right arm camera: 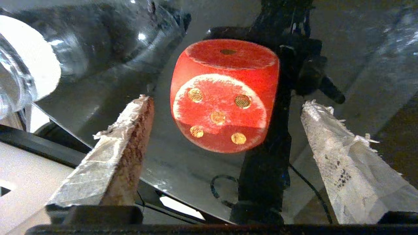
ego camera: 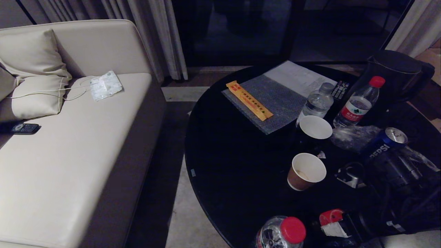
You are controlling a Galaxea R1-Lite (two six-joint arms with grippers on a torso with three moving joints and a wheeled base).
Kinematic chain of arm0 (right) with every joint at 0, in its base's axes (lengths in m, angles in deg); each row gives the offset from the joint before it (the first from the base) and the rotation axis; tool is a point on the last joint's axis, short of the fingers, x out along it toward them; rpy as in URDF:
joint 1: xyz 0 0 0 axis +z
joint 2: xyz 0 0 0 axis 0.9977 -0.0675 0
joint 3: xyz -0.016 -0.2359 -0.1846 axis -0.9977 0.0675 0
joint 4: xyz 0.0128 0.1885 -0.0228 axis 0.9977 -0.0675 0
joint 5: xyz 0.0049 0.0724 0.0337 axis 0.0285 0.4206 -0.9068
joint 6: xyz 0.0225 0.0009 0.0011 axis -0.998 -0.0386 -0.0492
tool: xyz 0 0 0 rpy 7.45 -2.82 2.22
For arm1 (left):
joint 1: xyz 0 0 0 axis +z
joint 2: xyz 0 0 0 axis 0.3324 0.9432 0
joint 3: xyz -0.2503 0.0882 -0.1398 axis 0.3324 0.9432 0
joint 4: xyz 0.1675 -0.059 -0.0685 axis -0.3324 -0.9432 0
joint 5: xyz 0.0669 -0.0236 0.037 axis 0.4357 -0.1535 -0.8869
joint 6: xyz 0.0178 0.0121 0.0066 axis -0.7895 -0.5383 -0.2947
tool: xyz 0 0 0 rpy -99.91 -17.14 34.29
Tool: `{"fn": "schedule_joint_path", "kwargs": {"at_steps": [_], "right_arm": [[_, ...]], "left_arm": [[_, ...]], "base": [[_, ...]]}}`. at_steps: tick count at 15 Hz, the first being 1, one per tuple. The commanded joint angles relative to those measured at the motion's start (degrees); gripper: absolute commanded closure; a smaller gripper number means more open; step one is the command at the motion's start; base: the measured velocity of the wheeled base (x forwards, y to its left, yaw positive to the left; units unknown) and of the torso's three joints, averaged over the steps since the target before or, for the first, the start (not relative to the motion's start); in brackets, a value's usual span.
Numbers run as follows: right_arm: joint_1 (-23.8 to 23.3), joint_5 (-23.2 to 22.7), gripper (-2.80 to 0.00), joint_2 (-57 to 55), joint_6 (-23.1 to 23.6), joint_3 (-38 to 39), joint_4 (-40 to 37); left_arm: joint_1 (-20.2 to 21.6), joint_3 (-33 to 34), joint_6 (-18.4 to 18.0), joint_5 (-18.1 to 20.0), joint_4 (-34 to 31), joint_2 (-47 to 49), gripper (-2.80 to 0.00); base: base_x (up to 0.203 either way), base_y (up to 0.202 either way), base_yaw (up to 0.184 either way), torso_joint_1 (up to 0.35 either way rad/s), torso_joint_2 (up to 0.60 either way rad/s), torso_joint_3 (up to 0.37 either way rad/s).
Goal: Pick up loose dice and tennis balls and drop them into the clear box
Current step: Pick up toys out of the box, then put the toys in the box
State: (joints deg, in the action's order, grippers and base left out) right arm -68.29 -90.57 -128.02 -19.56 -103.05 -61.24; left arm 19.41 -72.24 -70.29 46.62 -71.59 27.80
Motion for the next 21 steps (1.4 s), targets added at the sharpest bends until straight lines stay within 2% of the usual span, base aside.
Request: {"fn": "schedule_joint_path", "kwargs": {"at_steps": [1, 3, 4, 8, 12, 15, 21], "right_arm": [[0.3, -0.1, -2.8, -2.3, -0.1, 0.0, 0.1], [0.4, 0.0, -2.8, -3.5, -0.1, -0.2, 1.8], [0.4, 0.0, 0.0, -3.8, -0.1, -0.1, 2.6], [0.4, 0.4, 0.0, -4.3, -0.1, 0.1, 3.4], [0.0, 6.8, 0.0, -0.2, -0.2, 0.8, 3.5], [-1.1, 9.3, 0.0, 8.6, -0.9, 3.1, 3.5], [-4.6, 12.5, 0.0, 33.1, -3.6, 15.4, 2.8]], "left_arm": [[0.0, 0.0, 0.1, 0.0, 0.0, 0.1, 0.0], [0.0, 0.0, 0.1, 0.0, 0.0, 0.1, 0.0], [0.0, 0.0, 0.1, 0.0, 0.0, 0.0, 0.0], [0.0, 0.0, 0.1, 0.0, 0.0, 0.0, 0.0], [0.0, 0.0, 0.1, 0.0, 0.0, 0.1, 0.0], [0.0, 0.0, 0.1, 0.0, 0.0, 0.0, 0.0], [0.0, 0.0, 0.1, 0.0, 0.1, 0.1, 0.0]], "base": [[0.0, 0.0, 0.0, 0.0, 0.0, 0.0], [0.0, 0.0, 0.0, 0.0, 0.0, 0.0], [0.0, 0.0, 0.0, 0.0, 0.0, 0.0], [0.0, 0.0, 0.0, 0.0, 0.0, 0.0], [0.0, 0.0, 0.0, 0.0, 0.0, 0.0], [0.0, 0.0, 0.0, 0.0, 0.0, 0.0], [0.0, 0.0, 0.0, 0.0, 0.0, 0.0]]}}
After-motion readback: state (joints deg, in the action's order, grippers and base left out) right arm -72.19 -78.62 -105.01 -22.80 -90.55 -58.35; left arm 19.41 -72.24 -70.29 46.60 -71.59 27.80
